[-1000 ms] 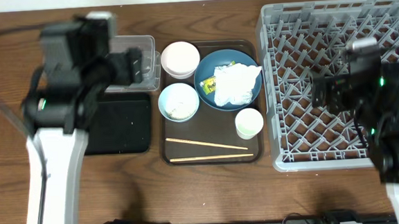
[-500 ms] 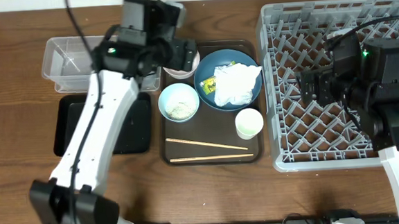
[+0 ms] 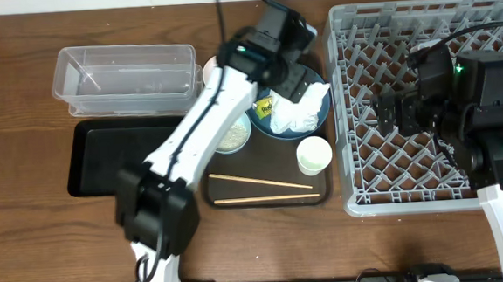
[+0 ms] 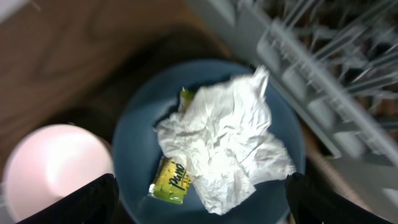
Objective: Sort waste into correct bins and load items into the dishwasher rack
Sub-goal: 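Reach the left gripper to the blue plate and grasp the white tissue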
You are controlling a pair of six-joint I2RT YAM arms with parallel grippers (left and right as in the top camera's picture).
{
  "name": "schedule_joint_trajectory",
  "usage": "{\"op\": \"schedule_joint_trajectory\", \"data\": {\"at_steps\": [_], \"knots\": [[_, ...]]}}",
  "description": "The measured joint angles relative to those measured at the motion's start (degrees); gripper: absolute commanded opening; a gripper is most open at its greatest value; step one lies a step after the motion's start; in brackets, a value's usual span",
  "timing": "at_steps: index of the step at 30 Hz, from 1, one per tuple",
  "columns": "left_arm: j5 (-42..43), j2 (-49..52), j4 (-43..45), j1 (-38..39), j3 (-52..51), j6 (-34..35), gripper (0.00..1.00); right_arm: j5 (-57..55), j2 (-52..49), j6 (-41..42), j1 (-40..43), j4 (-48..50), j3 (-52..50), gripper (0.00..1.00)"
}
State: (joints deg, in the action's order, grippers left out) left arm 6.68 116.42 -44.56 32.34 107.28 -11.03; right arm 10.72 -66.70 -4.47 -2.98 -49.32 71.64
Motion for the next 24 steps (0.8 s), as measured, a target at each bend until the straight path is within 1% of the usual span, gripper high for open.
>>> {"op": "schedule_joint_trajectory", "data": {"at_steps": [7,24], "knots": [[-2.60,7.72,1.03,-0.04,0.00,-1.09,0.88,0.00,0.00,0.00,0.00,-0.96,0.00,0.99],[-2.80,16.41,3.39,0.13,0.00,-1.27,0.88,0.00,0.00,0.00,0.00,-1.20,0.00,0.99]]}}
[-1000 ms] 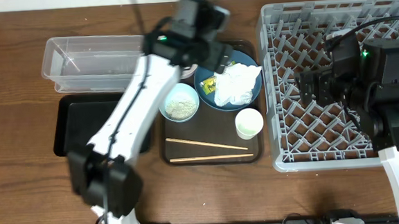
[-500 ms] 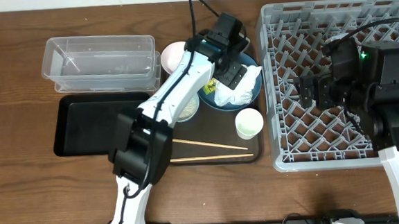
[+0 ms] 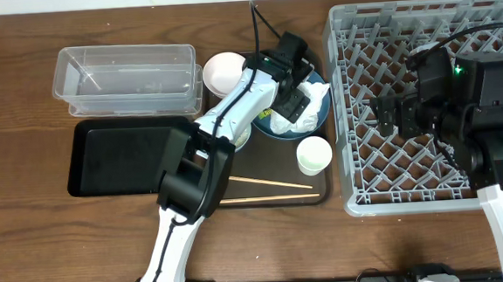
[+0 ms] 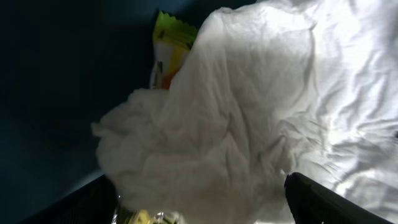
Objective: Sort waste into correct bins and load items into the dishwasher rack
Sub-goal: 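Reach the left gripper to the blue plate and grasp the white tissue, then carry the tissue with the left gripper and drop it into the clear bin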
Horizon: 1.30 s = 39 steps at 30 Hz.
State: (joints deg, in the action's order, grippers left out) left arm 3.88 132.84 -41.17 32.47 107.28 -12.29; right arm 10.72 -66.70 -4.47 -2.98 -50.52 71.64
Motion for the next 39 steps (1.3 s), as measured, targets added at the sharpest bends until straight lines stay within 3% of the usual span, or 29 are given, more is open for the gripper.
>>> {"op": "schedule_joint_trajectory", "data": {"at_steps": [4,9,14,19,21,31,39], "knots": [[0.04,0.85,0.72,0.00,0.00,0.00,0.86,0.00,0.00,0.00,0.00,0.00,0.00,0.99],[0.13,0.94,1.20,0.00,0.00,0.04,0.58,0.00,0.00,0.00,0.00,0.00,0.00,0.99],[0.22,0.94,1.38,0.00,-0.02,-0.22,0.39,0.00,0.00,0.00,0.00,-0.04,0.00,0.99],[0.22,0.94,1.53,0.00,-0.22,-0.33,0.12,0.00,0.00,0.00,0.00,-0.02,0.00,0.99],[0.20,0.94,1.68,0.00,-0.24,-0.24,0.06,0.00,0.00,0.00,0.00,-0.02,0.00,0.99],[0.26,-0.74,0.42,-0.44,-0.15,5.40,0.06,0.00,0.00,0.00,0.00,-0.04,0.00,0.99],[0.44,-16.68,-2.21,-6.54,0.74,12.22,0.06,0.00,0.00,0.00,0.00,-0.02,0.00,0.99]]}}
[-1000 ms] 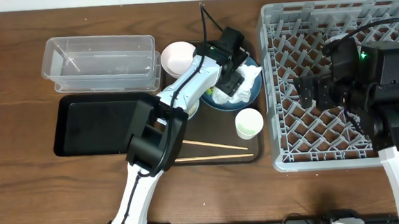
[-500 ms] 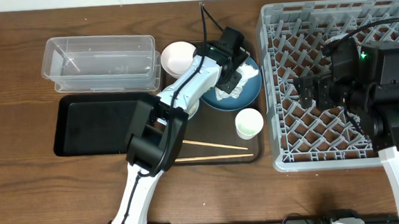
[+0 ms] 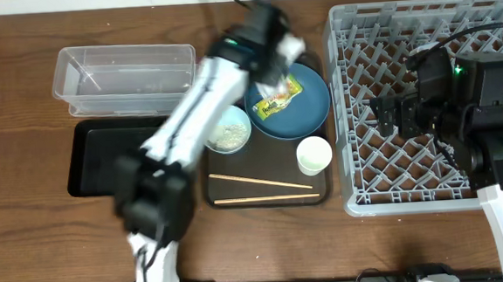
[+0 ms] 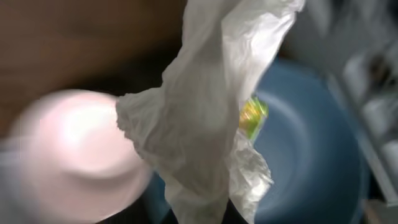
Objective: Sort waste into correct bins and load items into the dishwasher rack
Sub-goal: 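Carry the tissue with the left gripper and drop it into the clear bin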
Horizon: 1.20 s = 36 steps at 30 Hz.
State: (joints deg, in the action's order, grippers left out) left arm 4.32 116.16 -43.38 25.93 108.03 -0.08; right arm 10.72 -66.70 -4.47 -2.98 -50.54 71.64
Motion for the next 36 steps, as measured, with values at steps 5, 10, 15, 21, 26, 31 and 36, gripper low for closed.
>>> {"op": "schedule_joint_trajectory", "data": {"at_steps": [5,10,15,21,26,31,36], "knots": [[-0.11,-8.59,-2.03,-7.41,2.08,1.64,0.06,0.00,0.00,0.00,0.00,0.00,0.00,0.99],[-1.75,-8.26,-2.69,-14.99,1.77,5.64,0.06,0.00,0.00,0.00,0.00,0.00,0.00,0.99],[-3.69,-3.72,-4.15,-22.86,-0.44,13.90,0.06,0.00,0.00,0.00,0.00,0.02,0.00,0.99],[-4.74,3.34,-6.62,-29.57,-1.64,21.92,0.08,0.00,0.00,0.00,0.00,0.02,0.00,0.99],[-4.70,5.05,-6.97,-30.88,-1.70,24.06,0.57,0.00,0.00,0.00,0.00,0.26,0.00,0.99],[-4.55,5.03,-6.99,-30.64,-1.70,25.09,0.79,0.00,0.00,0.00,0.00,0.28,0.00,0.99],[-3.19,3.39,-6.99,-30.64,-1.70,23.63,0.80,0.00,0.00,0.00,0.00,0.48,0.00,0.99]]}}
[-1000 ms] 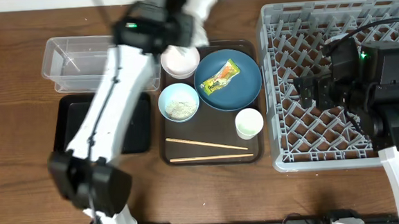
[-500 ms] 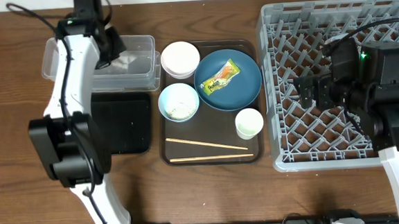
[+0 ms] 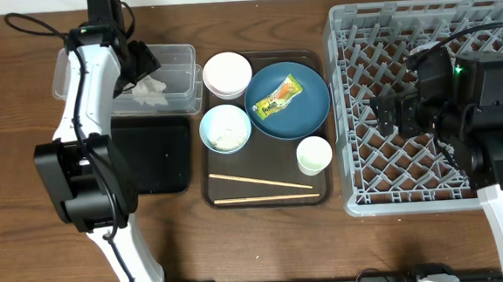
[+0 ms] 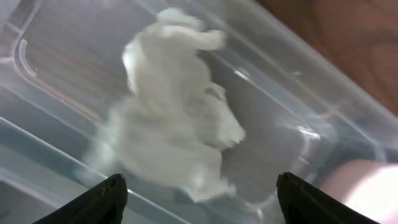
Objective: Sort waste into correct bins and load items into the dishwasher rack
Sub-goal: 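Carry the tissue with the left gripper and drop it into the clear bin, then reach the left gripper to the blue plate and grasp the yellow wrapper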
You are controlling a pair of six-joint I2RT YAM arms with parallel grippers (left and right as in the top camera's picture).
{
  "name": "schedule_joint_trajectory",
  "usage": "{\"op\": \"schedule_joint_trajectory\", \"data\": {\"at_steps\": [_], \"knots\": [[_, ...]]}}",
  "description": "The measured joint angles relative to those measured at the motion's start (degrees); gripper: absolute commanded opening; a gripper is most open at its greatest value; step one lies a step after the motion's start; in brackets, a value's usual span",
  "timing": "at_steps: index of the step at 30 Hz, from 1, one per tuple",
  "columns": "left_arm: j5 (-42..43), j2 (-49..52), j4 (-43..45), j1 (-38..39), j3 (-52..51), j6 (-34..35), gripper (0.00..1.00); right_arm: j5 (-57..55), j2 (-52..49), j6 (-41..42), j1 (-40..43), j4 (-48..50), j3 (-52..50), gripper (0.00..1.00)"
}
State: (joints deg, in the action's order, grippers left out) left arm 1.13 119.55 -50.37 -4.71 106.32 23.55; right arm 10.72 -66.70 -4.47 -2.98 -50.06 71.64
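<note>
A crumpled white napkin (image 3: 150, 90) (image 4: 171, 127) lies loose inside the clear plastic bin (image 3: 77, 82). My left gripper (image 3: 139, 65) (image 4: 198, 196) hangs open just above it, its black fingertips (image 4: 102, 199) wide apart. On the brown tray, the blue plate (image 3: 307, 111) holds a yellow-green wrapper (image 3: 279, 95). A white bowl (image 3: 227, 73), a bowl of residue (image 3: 225, 128), a pale cup (image 3: 314, 155) and chopsticks (image 3: 261, 185) sit there too. My right gripper (image 3: 388, 115) hovers over the grey dishwasher rack (image 3: 349, 26); its jaws are hard to read.
A black tray (image 3: 151, 151) lies below the clear bin on the wooden table (image 3: 30, 242). The brown tray (image 3: 325, 193) sits between it and the rack, which fills the right side.
My left gripper has gone from above the blue plate, shut on the napkin, to over the clear bin. It is now open and the napkin lies in the bin.
The napkin lay on the blue plate over the wrapper with my left gripper open above it. Then the gripper was down at the napkin, then held it lifted off the plate. Now the napkin rests in the clear bin. The right arm has stayed still.
</note>
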Motion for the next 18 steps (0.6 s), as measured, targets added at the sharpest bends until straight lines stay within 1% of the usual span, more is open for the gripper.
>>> {"op": "schedule_joint_trajectory", "data": {"at_steps": [4,7,9,12,14,18], "knots": [[4.35,-5.03,0.48,0.48,0.00,-4.87,0.80,0.00,0.00,0.00,0.00,0.09,0.00,0.99],[8.37,-9.99,0.61,2.82,0.13,-11.47,0.80,0.00,0.00,0.00,0.00,0.13,0.00,0.99],[10.51,-12.35,0.68,6.36,0.63,-16.57,0.80,0.00,0.00,0.00,0.00,0.13,0.00,0.99],[12.37,-13.05,0.76,13.16,0.96,-24.44,0.80,0.00,0.00,0.00,0.00,0.13,0.00,0.99],[13.18,-11.78,0.72,18.21,0.96,-29.73,0.80,0.00,0.00,0.00,0.00,0.11,0.00,0.99],[13.07,-7.48,0.66,25.03,0.96,-36.11,0.80,0.00,0.00,0.00,0.00,-0.17,0.00,0.99]]}}
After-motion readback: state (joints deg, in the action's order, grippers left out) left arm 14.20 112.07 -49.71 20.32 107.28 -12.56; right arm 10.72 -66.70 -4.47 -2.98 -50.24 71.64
